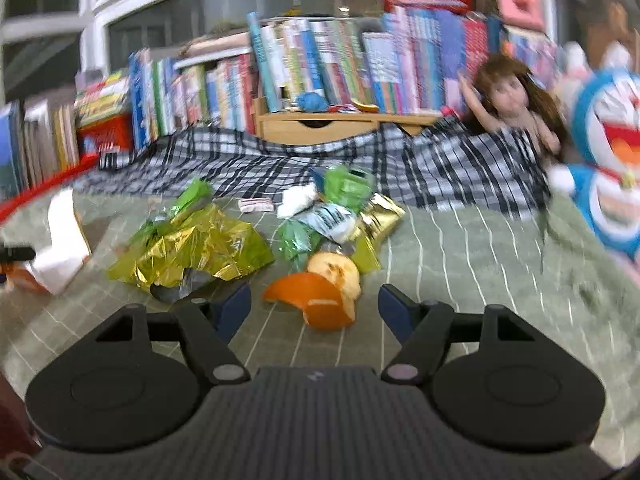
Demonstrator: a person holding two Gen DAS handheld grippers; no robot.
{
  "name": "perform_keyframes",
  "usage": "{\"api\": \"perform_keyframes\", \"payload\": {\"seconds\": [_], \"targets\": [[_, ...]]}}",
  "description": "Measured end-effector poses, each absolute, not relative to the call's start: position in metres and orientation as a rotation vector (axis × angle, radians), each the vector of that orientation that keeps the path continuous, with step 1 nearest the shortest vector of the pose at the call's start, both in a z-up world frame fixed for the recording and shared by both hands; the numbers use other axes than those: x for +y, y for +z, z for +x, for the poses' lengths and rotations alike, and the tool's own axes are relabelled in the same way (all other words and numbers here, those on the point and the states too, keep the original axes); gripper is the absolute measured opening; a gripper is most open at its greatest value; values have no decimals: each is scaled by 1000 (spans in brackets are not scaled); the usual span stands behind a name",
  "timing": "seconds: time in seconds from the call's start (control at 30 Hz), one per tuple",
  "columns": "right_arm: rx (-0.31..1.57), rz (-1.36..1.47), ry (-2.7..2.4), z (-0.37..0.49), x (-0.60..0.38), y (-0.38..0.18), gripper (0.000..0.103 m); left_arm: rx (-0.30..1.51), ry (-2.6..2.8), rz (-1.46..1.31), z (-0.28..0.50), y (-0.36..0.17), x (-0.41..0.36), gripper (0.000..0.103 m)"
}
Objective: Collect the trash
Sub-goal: 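Grasp the orange-white tissue box with the left gripper while the right gripper grasps the orange peel, then lift the tissue box with the left gripper while the right gripper lifts the orange peel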
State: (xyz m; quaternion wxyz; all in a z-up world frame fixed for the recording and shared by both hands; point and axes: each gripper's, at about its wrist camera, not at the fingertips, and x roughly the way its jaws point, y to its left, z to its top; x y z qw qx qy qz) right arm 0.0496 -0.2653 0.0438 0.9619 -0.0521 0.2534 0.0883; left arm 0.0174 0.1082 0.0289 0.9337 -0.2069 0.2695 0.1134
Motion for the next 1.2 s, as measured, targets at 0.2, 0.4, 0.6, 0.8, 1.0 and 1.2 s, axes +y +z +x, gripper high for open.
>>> {"api": "perform_keyframes", "payload": {"seconds": [0.2,0.4,0.6,0.8,1.0,1.2], "targets": [[548,-387,198,71,-224,30,66,596,258,-474,37,15,115,85],[561,-348,192,76,-221,27,41,594,267,-439,41,10,111,29],[521,-247,198,61,-234,40,17,550,236,-393,31,20,101,9],[508,-208,204,53,-244,48,14,523,182,-326,20,30,85,9],[542,-343,206,65,-226,38,52,527,130,-303,14,34,73,9],[599,-369,146,97,-213,26,42,540,90,-287,12,34,62,10]]}}
